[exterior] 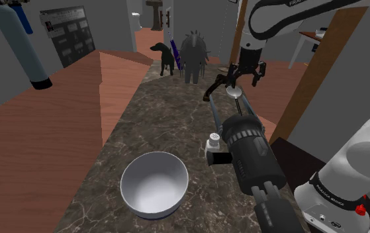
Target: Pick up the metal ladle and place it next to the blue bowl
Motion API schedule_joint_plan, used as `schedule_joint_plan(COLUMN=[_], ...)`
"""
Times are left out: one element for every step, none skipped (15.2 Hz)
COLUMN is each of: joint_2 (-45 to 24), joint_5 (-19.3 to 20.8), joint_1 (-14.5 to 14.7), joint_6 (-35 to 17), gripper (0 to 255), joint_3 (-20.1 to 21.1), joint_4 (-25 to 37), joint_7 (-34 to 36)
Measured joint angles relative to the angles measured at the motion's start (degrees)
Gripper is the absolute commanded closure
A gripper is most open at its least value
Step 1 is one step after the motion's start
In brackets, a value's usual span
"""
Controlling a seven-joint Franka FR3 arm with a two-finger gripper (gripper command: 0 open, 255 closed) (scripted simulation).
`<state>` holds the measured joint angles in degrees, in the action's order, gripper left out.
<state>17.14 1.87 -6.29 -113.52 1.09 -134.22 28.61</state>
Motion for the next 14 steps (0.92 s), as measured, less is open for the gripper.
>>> schedule_joint_plan(joint_2=[-1.49, -3.19, -5.01, -7.34, -9.25, -10.13, -10.71, -11.44, -11.60, -12.04, -12.48, -12.75, -13.06, -13.19], joint_5=[-0.17, -0.39, -0.52, -0.74, -1.02, -1.10, -1.18, -1.15, -1.15, -1.14, -1.14, -1.15, -1.12, -1.12], joint_1=[-0.36, -0.66, -1.14, -1.44, -1.59, -1.78, -1.81, -1.91, -1.97, -1.99, -1.97, -1.96, -2.01, -2.00], joint_6=[-1.13, -1.56, -2.40, -3.48, -4.41, -5.08, -5.70, -6.56, -7.36, -8.18, -9.07, -9.76, -10.36, -10.76], gripper=[0, 0, 0, 0, 0, 0, 0, 0, 0, 0, 0, 0, 0, 0], joint_3=[-0.03, -0.03, -0.31, -0.39, -0.37, -0.50, -0.50, -0.59, -0.65, -0.67, -0.64, -0.63, -0.68, -0.67], joint_4=[-0.50, -0.07, 0.10, 0.54, 0.75, 0.55, 0.35, 0.12, -0.58, -0.97, -1.43, -1.86, -2.15, -2.41], joint_7=[1.50, 3.05, 4.22, 5.69, 7.17, 7.75, 8.17, 8.22, 8.25, 8.30, 8.38, 8.42, 8.35, 8.38])
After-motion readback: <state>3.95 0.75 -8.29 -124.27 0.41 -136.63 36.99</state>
